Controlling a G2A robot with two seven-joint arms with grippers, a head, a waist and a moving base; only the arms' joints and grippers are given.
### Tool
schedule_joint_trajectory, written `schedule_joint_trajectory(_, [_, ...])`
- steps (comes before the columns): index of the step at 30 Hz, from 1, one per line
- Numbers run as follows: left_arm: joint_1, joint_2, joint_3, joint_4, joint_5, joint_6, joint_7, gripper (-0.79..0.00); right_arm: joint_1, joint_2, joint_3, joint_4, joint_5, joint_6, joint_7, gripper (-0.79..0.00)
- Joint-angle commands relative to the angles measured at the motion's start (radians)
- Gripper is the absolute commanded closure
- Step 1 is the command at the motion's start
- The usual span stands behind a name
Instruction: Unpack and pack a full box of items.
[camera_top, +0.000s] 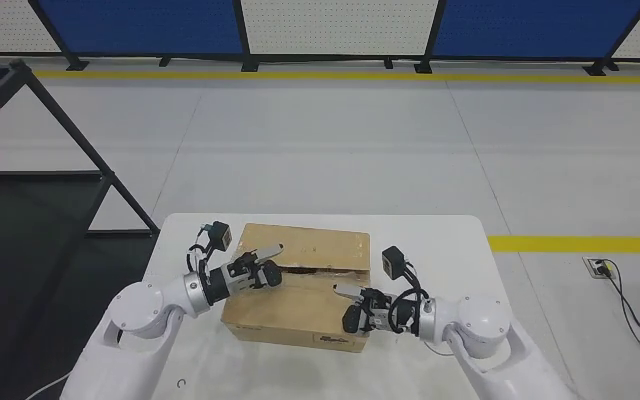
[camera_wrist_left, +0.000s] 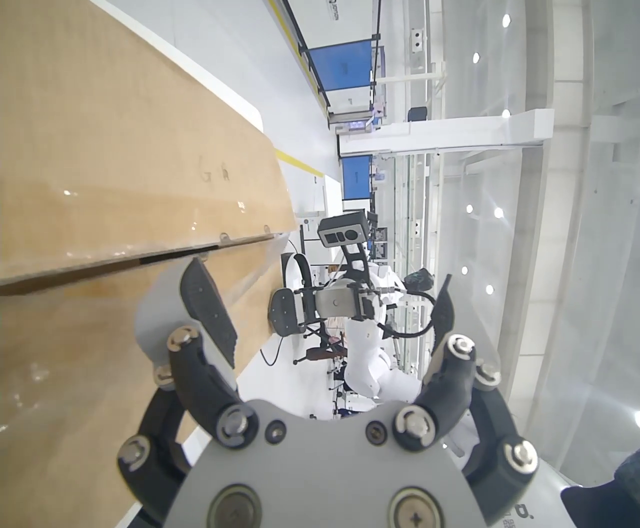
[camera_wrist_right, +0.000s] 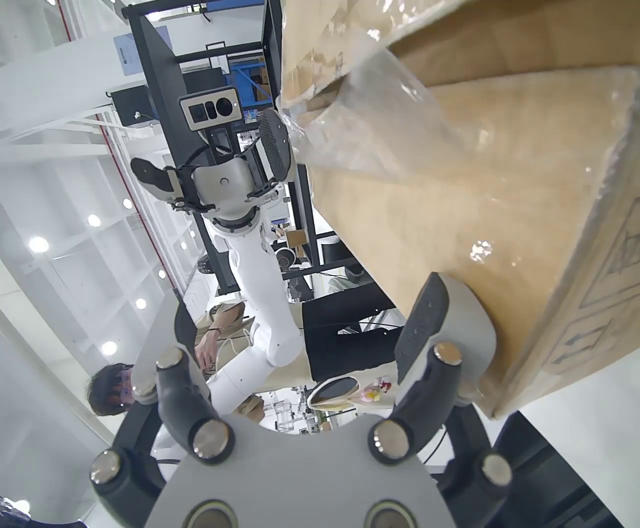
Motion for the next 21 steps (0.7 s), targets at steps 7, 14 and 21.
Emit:
schedule_joint_trajectory(7, [-0.003, -0.001, 0.021, -0.007, 0.004, -0.011, 0.006, -0.785, 0.019, -0.008, -0.020, 0.027, 0.037, 0.004, -0.048, -0.785])
schedule_joint_trajectory(14, [-0.019, 0.003, -0.014, 0.020, 0.010, -0.022, 0.071, -0.785, 0.001, -0.002, -0.005, 0.012, 0.043, -0.021, -0.031, -0.785])
schedule_joint_trajectory(21, [0.009, 0.023, -0.106, 0.041, 0.018, -0.030, 0.067, -0.785, 0.000, 0.001, -0.008, -0.011, 0.039, -0.108, 0.032, -0.785])
